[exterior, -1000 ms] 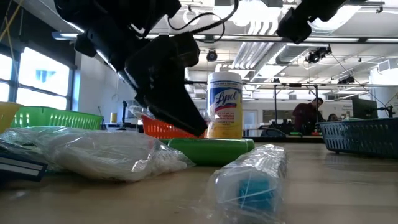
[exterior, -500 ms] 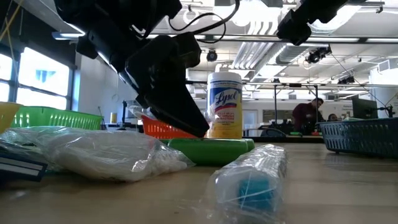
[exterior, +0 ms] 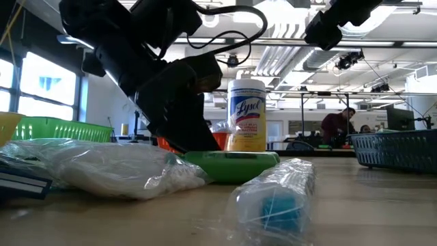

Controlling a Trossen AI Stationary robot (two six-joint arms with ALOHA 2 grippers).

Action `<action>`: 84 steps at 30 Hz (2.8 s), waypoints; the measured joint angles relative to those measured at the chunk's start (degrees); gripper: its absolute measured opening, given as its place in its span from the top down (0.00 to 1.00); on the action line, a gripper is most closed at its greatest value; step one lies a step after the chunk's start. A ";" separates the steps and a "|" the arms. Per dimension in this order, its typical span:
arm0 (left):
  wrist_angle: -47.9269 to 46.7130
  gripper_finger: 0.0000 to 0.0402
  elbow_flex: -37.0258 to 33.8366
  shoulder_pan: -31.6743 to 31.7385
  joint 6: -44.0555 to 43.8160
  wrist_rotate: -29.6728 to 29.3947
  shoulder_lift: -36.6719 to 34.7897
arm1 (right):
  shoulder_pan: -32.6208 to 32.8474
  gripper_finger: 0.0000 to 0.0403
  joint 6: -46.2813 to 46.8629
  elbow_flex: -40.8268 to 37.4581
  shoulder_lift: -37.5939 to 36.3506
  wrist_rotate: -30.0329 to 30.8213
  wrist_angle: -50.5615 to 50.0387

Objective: Pick & Place Travel size toiletries
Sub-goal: Put the green shampoo into the top black bin

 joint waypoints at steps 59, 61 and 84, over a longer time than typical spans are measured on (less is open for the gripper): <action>1.53 0.54 -0.09 -0.35 -1.49 -2.49 0.33 | 0.00 0.50 1.37 0.00 -0.02 0.00 -0.06; 1.57 0.54 -0.09 -0.33 -1.57 -2.30 0.33 | 0.00 0.50 1.37 0.00 -0.02 0.01 -0.08; -1.82 0.54 0.20 -0.33 -0.98 -0.70 0.00 | 0.00 0.50 1.37 -0.02 -0.02 0.00 -0.08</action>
